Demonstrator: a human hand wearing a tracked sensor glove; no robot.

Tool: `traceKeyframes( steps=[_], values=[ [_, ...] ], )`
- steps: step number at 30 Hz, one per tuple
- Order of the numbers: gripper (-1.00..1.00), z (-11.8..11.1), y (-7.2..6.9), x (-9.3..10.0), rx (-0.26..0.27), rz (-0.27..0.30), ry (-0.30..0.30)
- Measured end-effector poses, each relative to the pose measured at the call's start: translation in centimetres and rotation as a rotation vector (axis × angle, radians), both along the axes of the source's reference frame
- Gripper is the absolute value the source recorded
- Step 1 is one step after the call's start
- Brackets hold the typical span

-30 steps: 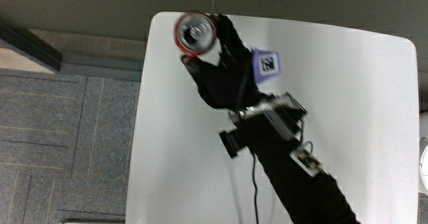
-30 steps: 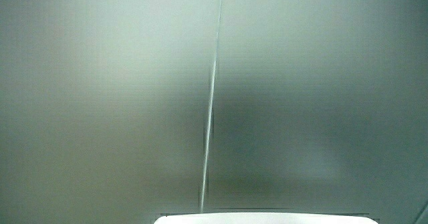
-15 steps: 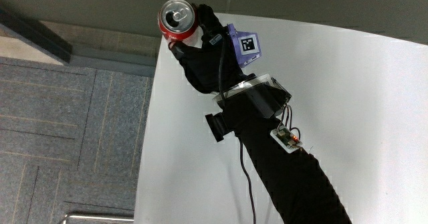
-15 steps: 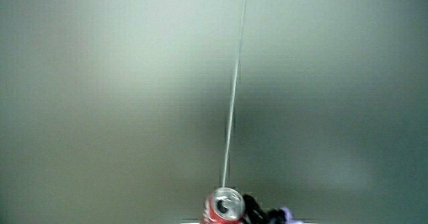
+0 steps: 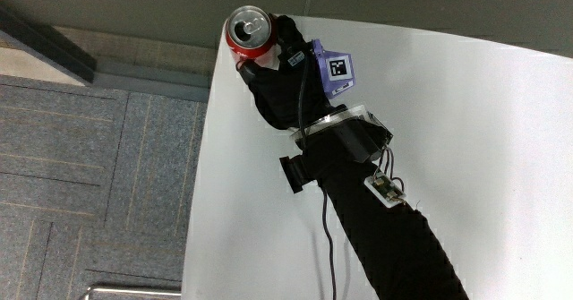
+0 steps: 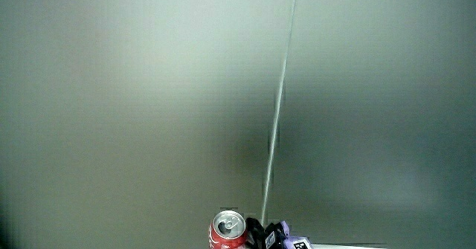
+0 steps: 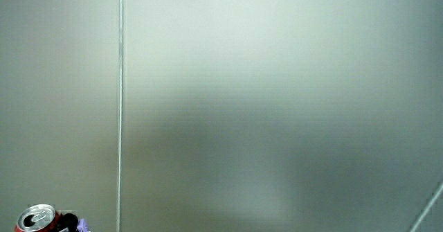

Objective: Place coca cola

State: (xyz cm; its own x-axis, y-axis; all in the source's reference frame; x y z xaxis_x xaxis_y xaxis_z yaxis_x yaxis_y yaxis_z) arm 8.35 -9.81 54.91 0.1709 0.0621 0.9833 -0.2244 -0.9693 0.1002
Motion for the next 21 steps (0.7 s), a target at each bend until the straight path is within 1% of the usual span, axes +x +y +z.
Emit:
traceKeyframes(
  steps=[1,3,5,6,7,8,9,10,12,13,14,15,16,17,18,19,21],
  values=[
    [0.0,0.0,0.0,0.1,-0.006,0.002,0.019],
    [0.0,0.5,0.0,0.2,0.02,0.0,0.01],
    [0.0,0.2,0.2,0.2,-0.005,0.004,0.009],
    [0.0,0.4,0.3,0.3,-0.002,0.007,0.033],
    [0.0,0.6,0.2,0.3,0.011,0.002,0.009],
    [0.0,0.5,0.3,0.4,-0.002,0.003,0.015],
    [0.0,0.6,0.3,0.4,0.017,0.001,0.018],
    [0.0,0.4,0.4,0.4,-0.007,0.006,0.025],
    [0.0,0.5,0.4,0.4,-0.019,0.002,0.022],
    [-0.07,0.7,0.4,0.5,-0.004,-0.001,0.017],
    [-0.14,0.7,0.5,0.5,-0.021,-0.002,0.022],
    [-0.21,0.8,0.5,0.5,-0.016,-0.005,-0.012],
    [-0.29,0.9,0.5,0.6,-0.01,-0.003,0.015],
    [-0.36,1.0,0.5,0.6,-0.003,-0.008,0.018],
    [-0.43,1.0,0.6,0.6,-0.025,-0.015,0.018],
    [-0.5,1.5,0.6,0.7,-0.007,-0.016,-0.01],
    [-0.64,1.7,0.8,0.8,-0.029,-0.013,-0.021]
  ],
)
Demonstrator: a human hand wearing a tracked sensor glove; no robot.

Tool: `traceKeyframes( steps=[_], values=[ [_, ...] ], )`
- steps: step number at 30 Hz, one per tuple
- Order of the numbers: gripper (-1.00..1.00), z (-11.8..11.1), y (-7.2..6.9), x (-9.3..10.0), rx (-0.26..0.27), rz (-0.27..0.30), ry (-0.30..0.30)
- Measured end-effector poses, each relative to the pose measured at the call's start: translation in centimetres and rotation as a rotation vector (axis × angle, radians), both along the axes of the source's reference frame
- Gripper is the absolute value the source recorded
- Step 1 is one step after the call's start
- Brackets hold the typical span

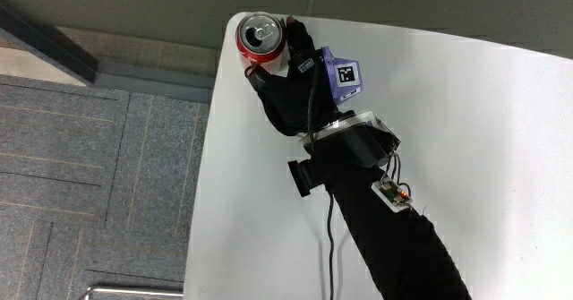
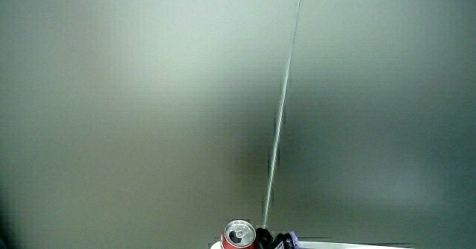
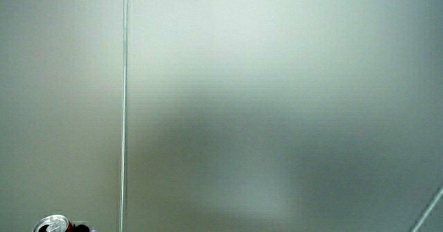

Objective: Place coca cola

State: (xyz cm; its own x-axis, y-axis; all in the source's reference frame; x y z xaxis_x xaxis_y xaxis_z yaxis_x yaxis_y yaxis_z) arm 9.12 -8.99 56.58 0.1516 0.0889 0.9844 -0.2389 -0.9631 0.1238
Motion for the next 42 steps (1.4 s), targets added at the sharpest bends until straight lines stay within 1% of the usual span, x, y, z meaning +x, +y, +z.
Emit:
traceKeyframes(
  steps=[1,2,3,4,5,7,8,9,10,11,12,13,14,16,18,20,21,22,23,24,25,26,27,28,29,30,31,33,34,36,41,42],
  values=[
    [-0.71,0.2,0.0,0.0,0.002,0.003,-0.002],
    [-0.79,0.3,0.1,0.1,-0.019,0.005,0.01],
    [-0.86,0.4,0.2,0.1,-0.024,0.007,-0.01],
    [-0.93,0.5,0.3,0.1,-0.046,0.01,-0.01],
    [-1.0,0.7,0.3,0.1,-0.023,0.016,-0.01],
    [-1.0,0.3,0.6,0.1,-0.049,0.021,-0.012],
    [-1.0,0.6,0.6,0.2,-0.038,0.027,0.002],
    [-1.0,0.4,0.6,0.2,-0.035,0.022,0.01],
    [-1.0,0.7,0.5,0.3,-0.018,0.026,0.005],
    [-1.0,0.4,0.6,0.3,-0.034,0.031,0.031],
    [-1.0,0.5,0.6,0.3,-0.042,0.024,0.03],
    [-1.0,0.2,0.7,0.3,-0.055,0.027,0.015],
    [-1.0,0.4,0.6,0.4,-0.041,0.02,0.023],
    [-1.0,0.7,0.5,0.5,-0.026,0.026,0.01],
    [-1.0,0.5,0.6,0.6,-0.053,0.026,0.049],
    [-1.0,1.0,0.6,0.7,-0.019,0.014,0.078],
    [-1.0,0.7,0.7,0.6,-0.048,0.007,0.117],
    [-1.0,0.6,0.8,0.5,-0.046,-0.002,0.111],
    [-1.0,0.4,1.0,0.4,-0.059,-0.018,0.142],
    [-1.0,0.2,1.1,0.4,-0.071,-0.038,0.147],
    [-1.0,0.2,1.1,0.4,-0.064,-0.047,0.153],
    [-1.0,-0.1,1.2,0.3,-0.077,-0.055,0.198],
    [-1.0,-0.4,1.2,0.3,-0.066,-0.073,0.227],
    [-1.0,-0.7,1.2,0.4,-0.074,-0.09,0.276],
    [-1.0,0.9,1.2,0.6,-0.072,-0.077,0.34],
    [-1.0,-0.7,1.1,0.4,-0.055,-0.129,0.323],
    [-1.0,-0.5,1.1,0.4,-0.003,-0.107,0.408],
    [-1.0,-1.7,0.9,0.1,0.029,-0.23,0.56],
    [-1.0,-2.1,1.0,-0.1,0.034,-0.272,0.635],
    [-1.0,-2.9,1.6,-0.4,0.007,-0.348,0.765],
    [-1.0,-1.7,2.9,-0.1,0.143,-0.37,0.845],
    [-1.0,-1.8,3.1,0.1,0.137,-0.377,0.846]
  ],
)
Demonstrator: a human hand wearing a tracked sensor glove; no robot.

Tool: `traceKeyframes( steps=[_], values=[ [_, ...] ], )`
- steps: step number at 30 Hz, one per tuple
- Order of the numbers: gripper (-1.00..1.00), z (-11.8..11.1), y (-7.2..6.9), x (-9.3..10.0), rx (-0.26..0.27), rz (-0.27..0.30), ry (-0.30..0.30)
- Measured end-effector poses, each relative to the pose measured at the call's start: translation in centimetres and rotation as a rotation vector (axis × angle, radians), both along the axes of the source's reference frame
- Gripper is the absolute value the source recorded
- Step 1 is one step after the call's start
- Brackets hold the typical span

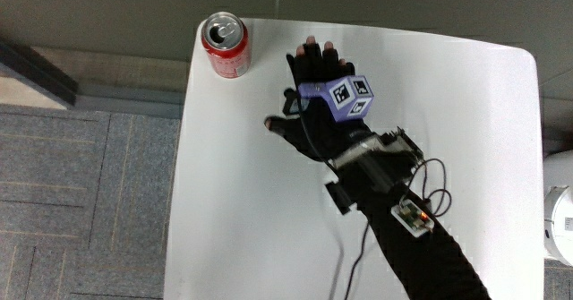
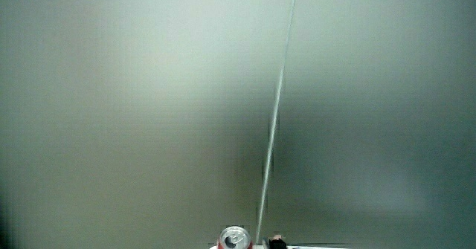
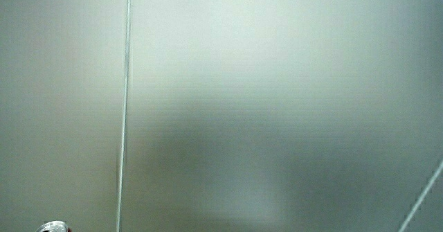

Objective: Place coca cola

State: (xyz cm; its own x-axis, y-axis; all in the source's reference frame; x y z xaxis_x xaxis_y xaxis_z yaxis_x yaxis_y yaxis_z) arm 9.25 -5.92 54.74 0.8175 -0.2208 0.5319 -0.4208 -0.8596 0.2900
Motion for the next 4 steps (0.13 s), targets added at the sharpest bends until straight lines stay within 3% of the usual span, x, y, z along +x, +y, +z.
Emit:
traceKeyframes(
  steps=[4],
  values=[
    [-1.0,-0.05,0.8,0.78,-0.014,-0.018,0.006]
  ],
)
